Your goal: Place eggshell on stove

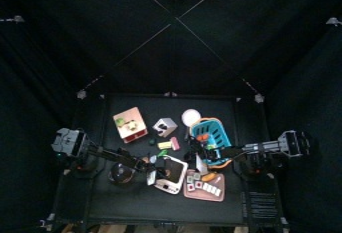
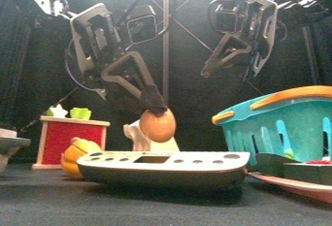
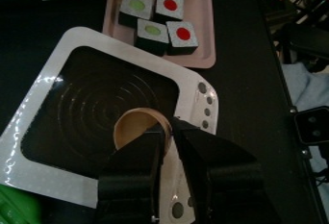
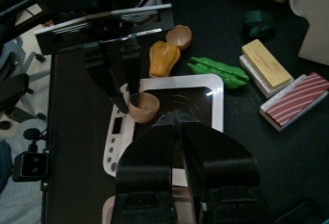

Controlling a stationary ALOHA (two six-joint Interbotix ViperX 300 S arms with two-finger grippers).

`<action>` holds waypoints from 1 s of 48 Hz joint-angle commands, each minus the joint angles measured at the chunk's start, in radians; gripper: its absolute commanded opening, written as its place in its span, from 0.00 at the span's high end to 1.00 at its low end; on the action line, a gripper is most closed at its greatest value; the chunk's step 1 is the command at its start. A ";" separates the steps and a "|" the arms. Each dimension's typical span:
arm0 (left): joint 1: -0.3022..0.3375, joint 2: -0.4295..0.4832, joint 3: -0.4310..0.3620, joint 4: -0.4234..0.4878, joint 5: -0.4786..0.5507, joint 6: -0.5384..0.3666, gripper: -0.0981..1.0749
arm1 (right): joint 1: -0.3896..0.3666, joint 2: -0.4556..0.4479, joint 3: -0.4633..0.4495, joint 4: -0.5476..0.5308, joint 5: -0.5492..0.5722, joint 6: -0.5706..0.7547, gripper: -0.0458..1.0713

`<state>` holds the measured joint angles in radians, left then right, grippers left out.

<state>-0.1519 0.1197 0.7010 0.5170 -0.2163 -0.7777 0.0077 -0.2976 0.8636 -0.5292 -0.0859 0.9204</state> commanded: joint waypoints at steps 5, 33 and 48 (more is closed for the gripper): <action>0.009 0.008 -0.032 -0.002 -0.008 0.002 0.34 | -0.003 -0.009 -0.014 0.002 -0.009 0.000 0.56; 0.017 -0.015 -0.029 0.000 -0.005 0.003 0.29 | -0.002 0.008 -0.018 0.000 -0.009 0.000 0.56; 0.017 -0.037 -0.018 0.002 -0.002 0.003 0.29 | -0.005 0.009 -0.021 0.002 -0.009 -0.002 0.56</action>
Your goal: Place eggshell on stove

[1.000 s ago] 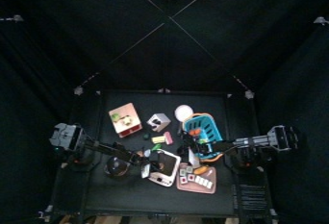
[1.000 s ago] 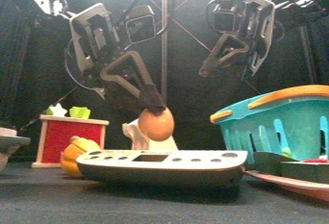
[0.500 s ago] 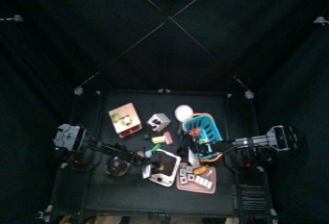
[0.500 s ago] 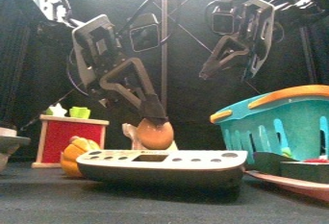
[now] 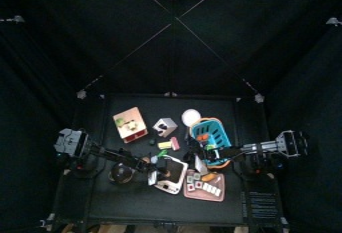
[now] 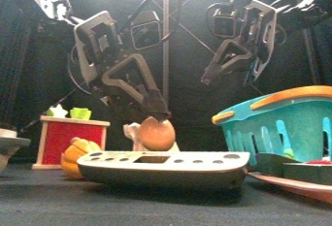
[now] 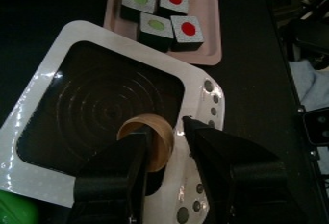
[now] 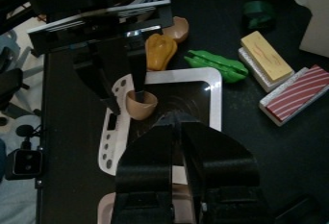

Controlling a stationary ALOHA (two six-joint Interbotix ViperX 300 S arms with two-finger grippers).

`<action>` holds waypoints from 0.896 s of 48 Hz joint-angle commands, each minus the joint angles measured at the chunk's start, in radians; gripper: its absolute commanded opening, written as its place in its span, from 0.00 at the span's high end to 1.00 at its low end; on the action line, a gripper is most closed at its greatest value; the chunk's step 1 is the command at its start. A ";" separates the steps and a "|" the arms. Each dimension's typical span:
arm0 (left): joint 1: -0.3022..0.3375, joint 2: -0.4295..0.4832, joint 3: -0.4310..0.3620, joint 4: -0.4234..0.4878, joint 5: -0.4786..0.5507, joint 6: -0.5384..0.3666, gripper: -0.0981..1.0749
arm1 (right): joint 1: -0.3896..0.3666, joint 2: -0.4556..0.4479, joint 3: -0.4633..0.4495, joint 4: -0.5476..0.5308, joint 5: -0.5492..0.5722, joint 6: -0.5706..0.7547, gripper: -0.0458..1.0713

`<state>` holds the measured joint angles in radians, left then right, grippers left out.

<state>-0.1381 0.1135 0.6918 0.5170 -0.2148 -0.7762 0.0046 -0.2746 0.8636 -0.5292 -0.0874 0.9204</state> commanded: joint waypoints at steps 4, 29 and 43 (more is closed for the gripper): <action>0.003 -0.040 -0.002 0.002 -0.002 0.002 0.29 | -0.002 -0.012 -0.021 0.002 -0.008 0.000 0.56; 0.015 -0.049 0.014 0.002 0.002 0.000 0.28 | -0.002 -0.005 -0.023 0.002 -0.008 0.000 0.56; 0.026 -0.049 0.008 0.017 0.060 0.005 0.28 | -0.002 -0.002 -0.025 0.002 -0.008 -0.002 0.56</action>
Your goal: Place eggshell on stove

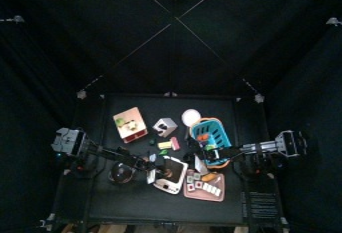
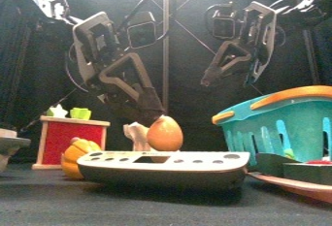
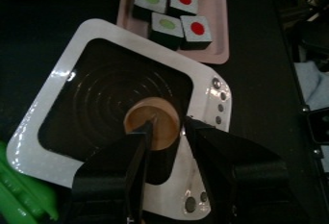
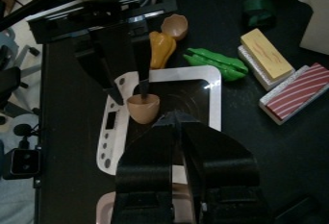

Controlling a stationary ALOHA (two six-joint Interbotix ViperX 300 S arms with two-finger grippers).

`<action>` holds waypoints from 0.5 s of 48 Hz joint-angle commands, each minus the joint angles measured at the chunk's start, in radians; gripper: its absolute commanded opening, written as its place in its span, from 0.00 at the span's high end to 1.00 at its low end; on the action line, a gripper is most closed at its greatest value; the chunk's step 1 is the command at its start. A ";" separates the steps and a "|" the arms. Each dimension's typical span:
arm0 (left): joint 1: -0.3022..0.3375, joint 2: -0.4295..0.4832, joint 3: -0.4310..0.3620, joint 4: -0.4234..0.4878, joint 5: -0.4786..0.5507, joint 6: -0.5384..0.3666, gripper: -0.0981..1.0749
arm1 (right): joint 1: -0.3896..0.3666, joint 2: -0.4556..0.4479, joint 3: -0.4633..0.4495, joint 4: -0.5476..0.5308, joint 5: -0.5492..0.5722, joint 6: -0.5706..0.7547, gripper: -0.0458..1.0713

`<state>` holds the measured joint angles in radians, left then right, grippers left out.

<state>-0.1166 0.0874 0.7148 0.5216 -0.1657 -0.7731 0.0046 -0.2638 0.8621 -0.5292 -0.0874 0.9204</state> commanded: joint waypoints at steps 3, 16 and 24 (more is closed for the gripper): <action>0.005 -0.025 -0.015 0.026 0.025 0.000 0.28 | -0.002 -0.011 -0.021 0.002 -0.008 -0.002 0.56; 0.005 -0.029 -0.015 0.034 0.035 0.000 0.28 | -0.002 -0.009 -0.025 0.002 -0.008 -0.002 0.56; 0.005 -0.048 -0.008 0.034 0.035 0.000 0.28 | -0.002 -0.009 -0.025 0.002 -0.008 -0.002 0.56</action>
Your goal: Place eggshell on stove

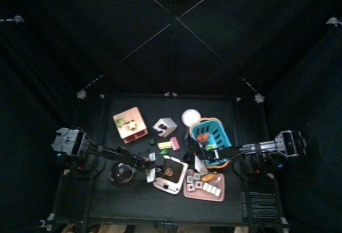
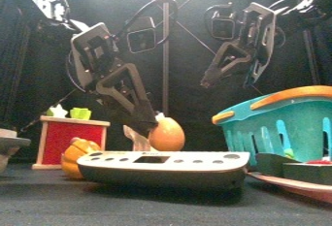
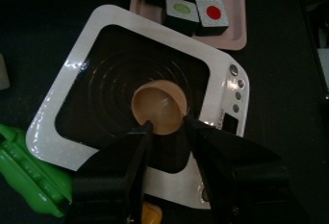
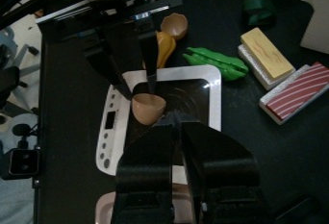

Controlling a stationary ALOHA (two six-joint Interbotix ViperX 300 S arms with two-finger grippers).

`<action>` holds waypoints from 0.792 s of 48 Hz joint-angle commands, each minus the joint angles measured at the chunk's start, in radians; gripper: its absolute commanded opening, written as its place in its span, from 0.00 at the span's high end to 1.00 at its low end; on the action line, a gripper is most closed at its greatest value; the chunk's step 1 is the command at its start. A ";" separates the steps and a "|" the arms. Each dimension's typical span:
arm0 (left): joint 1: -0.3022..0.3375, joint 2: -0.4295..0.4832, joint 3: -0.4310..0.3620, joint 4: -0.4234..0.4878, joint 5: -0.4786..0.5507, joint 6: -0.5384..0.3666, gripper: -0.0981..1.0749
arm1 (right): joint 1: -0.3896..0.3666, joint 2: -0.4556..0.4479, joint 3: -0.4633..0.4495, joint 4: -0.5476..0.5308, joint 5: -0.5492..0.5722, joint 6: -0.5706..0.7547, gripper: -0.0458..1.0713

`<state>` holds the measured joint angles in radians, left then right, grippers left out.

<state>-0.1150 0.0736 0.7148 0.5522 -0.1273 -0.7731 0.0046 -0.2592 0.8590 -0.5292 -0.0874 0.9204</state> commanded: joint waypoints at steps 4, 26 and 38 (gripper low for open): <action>0.003 -0.044 -0.003 0.003 -0.003 0.000 0.28 | -0.002 -0.014 -0.021 0.002 -0.008 -0.002 0.56; 0.003 -0.104 0.048 0.003 0.011 0.000 0.28 | -0.002 -0.012 -0.021 0.002 -0.008 -0.002 0.56; 0.003 -0.160 0.089 0.002 0.083 -0.002 0.28 | -0.002 -0.009 -0.023 0.002 -0.008 -0.002 0.56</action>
<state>-0.1150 -0.0537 0.8069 0.5538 -0.0644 -0.7731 0.0046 -0.2562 0.8606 -0.5292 -0.0874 0.9204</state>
